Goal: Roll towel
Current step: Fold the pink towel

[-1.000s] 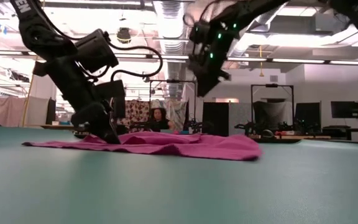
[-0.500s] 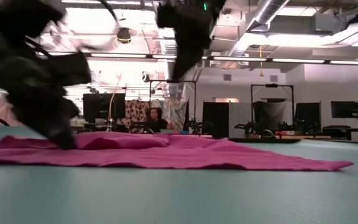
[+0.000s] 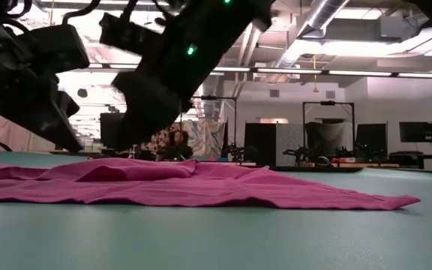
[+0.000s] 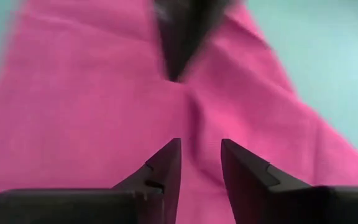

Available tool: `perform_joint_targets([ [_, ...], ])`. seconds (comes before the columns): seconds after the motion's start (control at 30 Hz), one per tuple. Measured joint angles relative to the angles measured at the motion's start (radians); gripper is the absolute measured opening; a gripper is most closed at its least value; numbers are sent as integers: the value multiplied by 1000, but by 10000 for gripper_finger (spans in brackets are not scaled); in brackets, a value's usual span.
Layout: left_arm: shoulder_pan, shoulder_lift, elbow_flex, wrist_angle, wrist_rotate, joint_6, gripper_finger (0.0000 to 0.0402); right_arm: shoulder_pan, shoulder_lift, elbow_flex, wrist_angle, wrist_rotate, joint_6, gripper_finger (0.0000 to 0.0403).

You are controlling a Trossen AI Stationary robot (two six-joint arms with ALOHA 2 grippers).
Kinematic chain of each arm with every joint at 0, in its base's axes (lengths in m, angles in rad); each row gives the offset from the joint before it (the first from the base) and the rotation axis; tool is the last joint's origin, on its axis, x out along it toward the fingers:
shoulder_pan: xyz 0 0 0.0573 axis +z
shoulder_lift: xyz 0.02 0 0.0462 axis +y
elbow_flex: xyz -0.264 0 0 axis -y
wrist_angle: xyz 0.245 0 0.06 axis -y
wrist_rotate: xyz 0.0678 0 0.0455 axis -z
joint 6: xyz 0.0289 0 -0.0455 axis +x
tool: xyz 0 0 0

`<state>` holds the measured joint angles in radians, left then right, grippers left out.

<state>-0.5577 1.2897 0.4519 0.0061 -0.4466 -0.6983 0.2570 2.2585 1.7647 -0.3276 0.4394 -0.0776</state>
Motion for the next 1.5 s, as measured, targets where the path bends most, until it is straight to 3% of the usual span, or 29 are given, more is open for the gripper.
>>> perform_joint_targets([
  [0.4, -7, -12, 0, -99, -66, -47, 0, -4, 82, 3, 81, 19, 28, 188],
  [0.57, -7, -12, 0, -105, -75, -47, 0, 0, 104, 2, 91, 116, 51, 190],
  [0.7, -7, -12, 0, -105, -75, -49, 0, -5, 105, 2, 82, 163, 81, 160],
  [0.8, -7, -12, 0, -104, -75, -54, 0, -5, 104, 10, 68, 217, 74, 107],
  [0.97, -7, -12, 0, -104, -75, -55, 0, 0, 101, 64, 54, 218, 48, 15],
  [1.27, -56, -12, 1, -102, -126, -55, 0, -46, 98, 209, -57, 274, -85, 10],
  [1.5, -101, -12, 1, -120, -212, -56, 0, -160, 97, 263, -52, 181, -188, 9],
])
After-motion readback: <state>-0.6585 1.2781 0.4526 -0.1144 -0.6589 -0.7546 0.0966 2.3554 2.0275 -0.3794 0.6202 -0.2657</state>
